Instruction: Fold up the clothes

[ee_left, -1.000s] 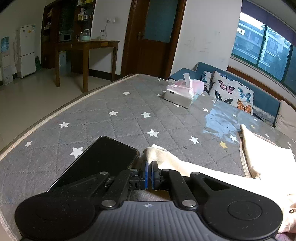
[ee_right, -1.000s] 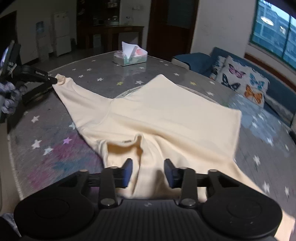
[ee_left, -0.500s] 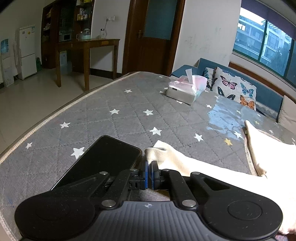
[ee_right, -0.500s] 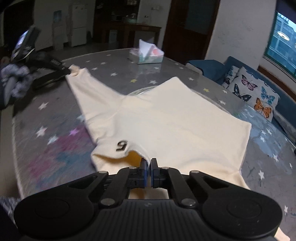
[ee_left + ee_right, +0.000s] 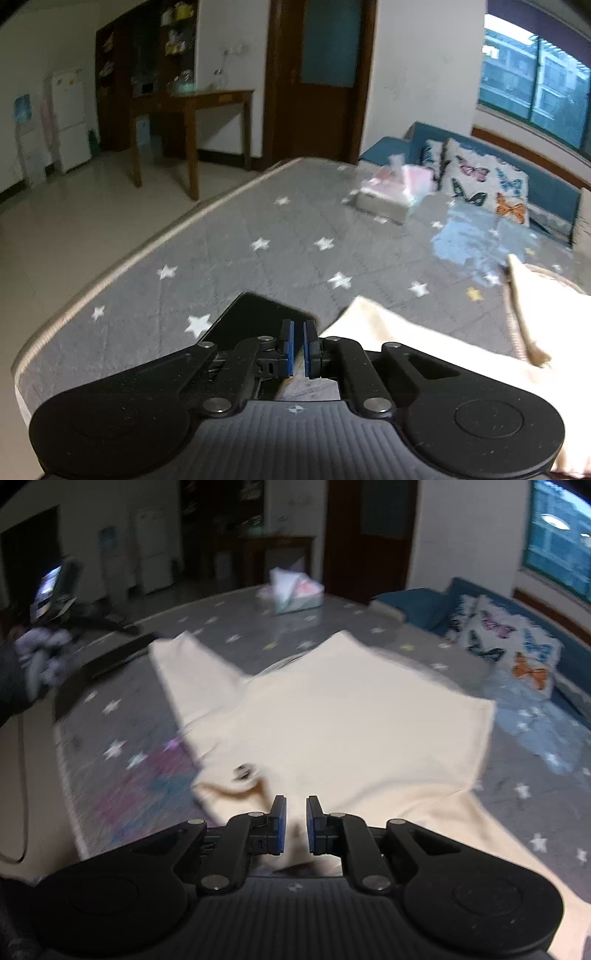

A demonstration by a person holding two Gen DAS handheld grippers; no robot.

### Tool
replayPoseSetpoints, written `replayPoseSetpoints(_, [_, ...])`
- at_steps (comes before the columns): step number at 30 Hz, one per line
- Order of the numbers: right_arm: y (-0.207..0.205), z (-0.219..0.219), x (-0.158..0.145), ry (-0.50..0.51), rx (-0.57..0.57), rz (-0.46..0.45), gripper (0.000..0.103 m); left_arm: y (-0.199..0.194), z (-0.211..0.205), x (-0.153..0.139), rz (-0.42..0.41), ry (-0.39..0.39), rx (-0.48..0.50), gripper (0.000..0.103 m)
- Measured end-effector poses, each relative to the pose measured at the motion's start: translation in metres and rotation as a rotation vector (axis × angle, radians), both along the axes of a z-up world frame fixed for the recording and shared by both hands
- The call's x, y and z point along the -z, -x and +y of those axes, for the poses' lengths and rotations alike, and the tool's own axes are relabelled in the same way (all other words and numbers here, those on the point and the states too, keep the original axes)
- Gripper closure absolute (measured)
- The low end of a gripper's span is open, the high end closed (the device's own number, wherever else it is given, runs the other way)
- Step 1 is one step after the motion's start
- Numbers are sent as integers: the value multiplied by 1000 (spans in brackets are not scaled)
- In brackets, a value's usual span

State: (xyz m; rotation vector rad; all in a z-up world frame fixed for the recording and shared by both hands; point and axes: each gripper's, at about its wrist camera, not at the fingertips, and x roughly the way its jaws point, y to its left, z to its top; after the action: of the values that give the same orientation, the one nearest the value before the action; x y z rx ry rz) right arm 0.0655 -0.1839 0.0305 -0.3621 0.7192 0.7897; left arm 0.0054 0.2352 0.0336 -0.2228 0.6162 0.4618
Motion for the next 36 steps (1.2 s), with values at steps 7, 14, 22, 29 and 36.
replayPoseSetpoints(7, [-19,-7,32,15,99,76,84,-25,-71,-16,-41,28,257,96])
replayPoseSetpoints(14, [-1,-41,21,-27,144,92,82,-69,-161,-4,-16,86,543,96])
replayPoseSetpoints(22, [0,-113,10,-81,373,75,75,-87,-255,35,69,100,813,96])
replayPoseSetpoints(29, [-17,-204,16,-74,720,42,73,-67,-294,47,63,70,948,96])
replayPoseSetpoints(36, [-39,-260,34,-174,884,103,67,-59,-311,47,61,67,1029,96])
